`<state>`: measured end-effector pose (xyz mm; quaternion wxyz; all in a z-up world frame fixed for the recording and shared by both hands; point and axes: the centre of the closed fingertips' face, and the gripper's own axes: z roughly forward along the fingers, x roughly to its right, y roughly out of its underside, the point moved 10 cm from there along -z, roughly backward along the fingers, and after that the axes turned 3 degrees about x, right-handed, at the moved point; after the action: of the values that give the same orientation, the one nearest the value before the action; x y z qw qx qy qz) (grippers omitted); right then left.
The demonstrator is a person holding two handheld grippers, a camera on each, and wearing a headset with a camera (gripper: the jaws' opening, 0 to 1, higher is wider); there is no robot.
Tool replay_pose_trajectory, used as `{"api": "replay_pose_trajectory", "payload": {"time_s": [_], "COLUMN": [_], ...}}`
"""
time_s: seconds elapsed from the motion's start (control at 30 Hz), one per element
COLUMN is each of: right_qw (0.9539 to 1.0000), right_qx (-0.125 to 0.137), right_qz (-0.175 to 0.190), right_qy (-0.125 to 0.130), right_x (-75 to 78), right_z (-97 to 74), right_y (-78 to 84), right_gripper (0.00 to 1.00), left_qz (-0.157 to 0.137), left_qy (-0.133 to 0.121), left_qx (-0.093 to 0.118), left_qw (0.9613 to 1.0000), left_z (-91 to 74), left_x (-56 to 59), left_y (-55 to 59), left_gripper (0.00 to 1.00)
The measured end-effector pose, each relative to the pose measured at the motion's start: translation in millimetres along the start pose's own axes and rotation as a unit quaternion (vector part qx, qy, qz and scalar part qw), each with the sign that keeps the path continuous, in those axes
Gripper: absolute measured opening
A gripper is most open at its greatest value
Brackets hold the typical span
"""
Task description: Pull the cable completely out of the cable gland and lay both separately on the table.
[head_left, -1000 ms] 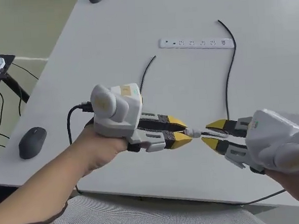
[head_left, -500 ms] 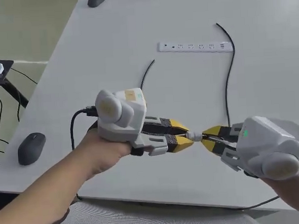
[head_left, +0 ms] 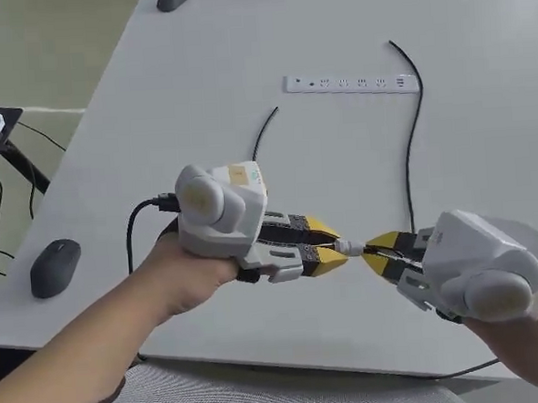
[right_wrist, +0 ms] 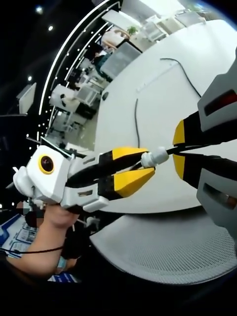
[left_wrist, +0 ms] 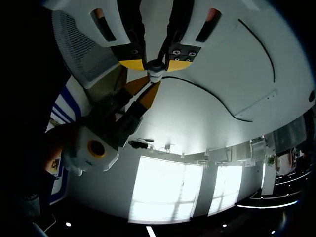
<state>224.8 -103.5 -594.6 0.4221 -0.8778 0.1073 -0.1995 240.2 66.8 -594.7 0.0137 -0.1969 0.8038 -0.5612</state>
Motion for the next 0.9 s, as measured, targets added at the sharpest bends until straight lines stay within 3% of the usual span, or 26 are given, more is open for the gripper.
{"api": "replay_pose_trajectory", "payload": {"time_s": [0.6,0.9], "right_qw": [0.9981,0.9946], "right_qx": [-0.001,-0.002], "right_qz": [0.06,0.101], "right_qy": [0.012,0.025], "right_x": [7.0,13.5], "right_z": [1.6,1.2], "right_y": [12.4,22.7], "right_gripper": [0.0,0.0], "left_qz": [-0.009,-0.012], "left_qy": [-0.005,-0.007], "left_qx": [-0.002,0.003], "left_qw": [1.0,0.9999], "left_z": [2.0,1.9], "left_x": [-1.6,-4.5], "left_y": [-0.3,-0.6], "left_gripper": [0.15,0.15]}}
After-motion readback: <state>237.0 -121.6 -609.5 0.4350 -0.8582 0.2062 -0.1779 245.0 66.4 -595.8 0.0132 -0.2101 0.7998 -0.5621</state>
